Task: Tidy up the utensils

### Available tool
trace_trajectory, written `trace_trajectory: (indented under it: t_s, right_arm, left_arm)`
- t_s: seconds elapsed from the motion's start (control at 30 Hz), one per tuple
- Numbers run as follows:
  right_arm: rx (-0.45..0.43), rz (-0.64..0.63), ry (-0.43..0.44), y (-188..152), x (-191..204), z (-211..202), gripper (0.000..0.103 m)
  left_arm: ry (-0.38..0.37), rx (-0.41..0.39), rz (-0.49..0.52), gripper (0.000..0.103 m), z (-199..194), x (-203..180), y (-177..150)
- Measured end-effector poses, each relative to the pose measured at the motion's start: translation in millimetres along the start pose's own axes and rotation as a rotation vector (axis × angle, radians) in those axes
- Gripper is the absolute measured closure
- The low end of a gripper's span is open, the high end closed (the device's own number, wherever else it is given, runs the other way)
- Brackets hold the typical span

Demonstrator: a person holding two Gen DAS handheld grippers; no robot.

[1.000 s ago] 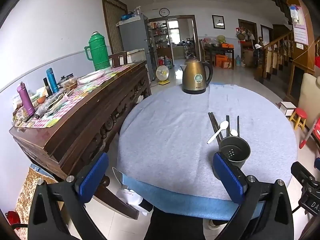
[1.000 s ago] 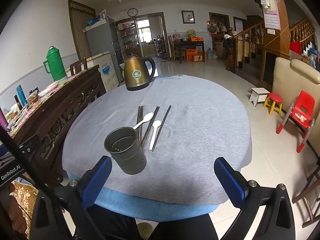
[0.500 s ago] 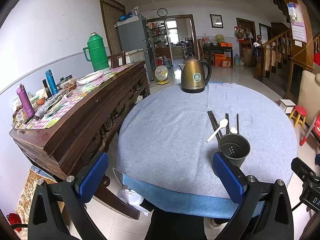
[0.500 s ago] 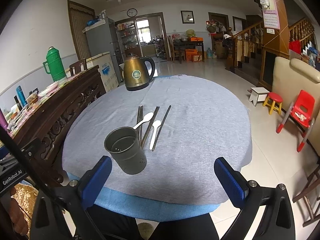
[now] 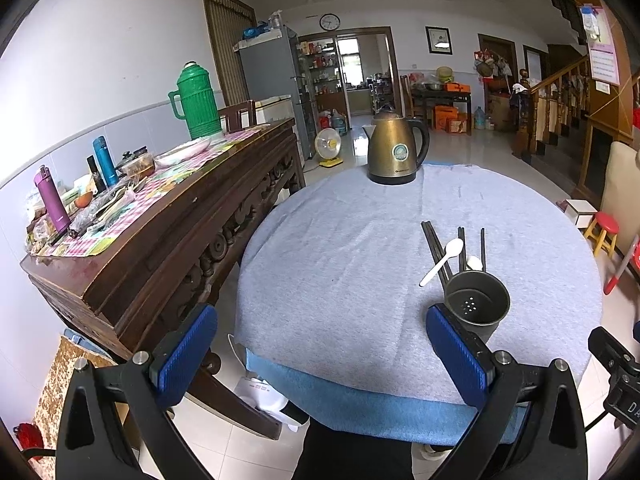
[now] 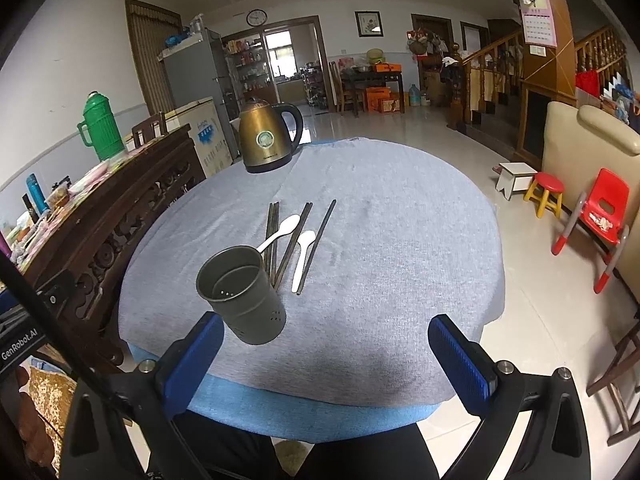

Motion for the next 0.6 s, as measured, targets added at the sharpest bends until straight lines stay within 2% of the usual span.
trace_trajectory:
  t_s: [0.23,0.6]
  right_arm:
    - [-0.008,-0.008,-0.004,3.7,-1.5,10.4,0.0]
    - [0.003,-0.024,0.012,21.0,3.6,32.4,0.0]
  left_arm:
    - [-0.003,0.023,0.001,0.0,15.6,-0.4,0.4]
    - [-0.057,0.063,-0.004,0.0,50.2,-6.9,4.4]
Point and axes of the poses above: each gripper's, at about its wrist camera, not at the fingertips, and z roughly the way its jaws point, x to its left, y to its top, the point moved 6 cm from there along z, roughly the way its jaws point, and after that the axes turned 5 degrees about x, right-handed, at the moved point
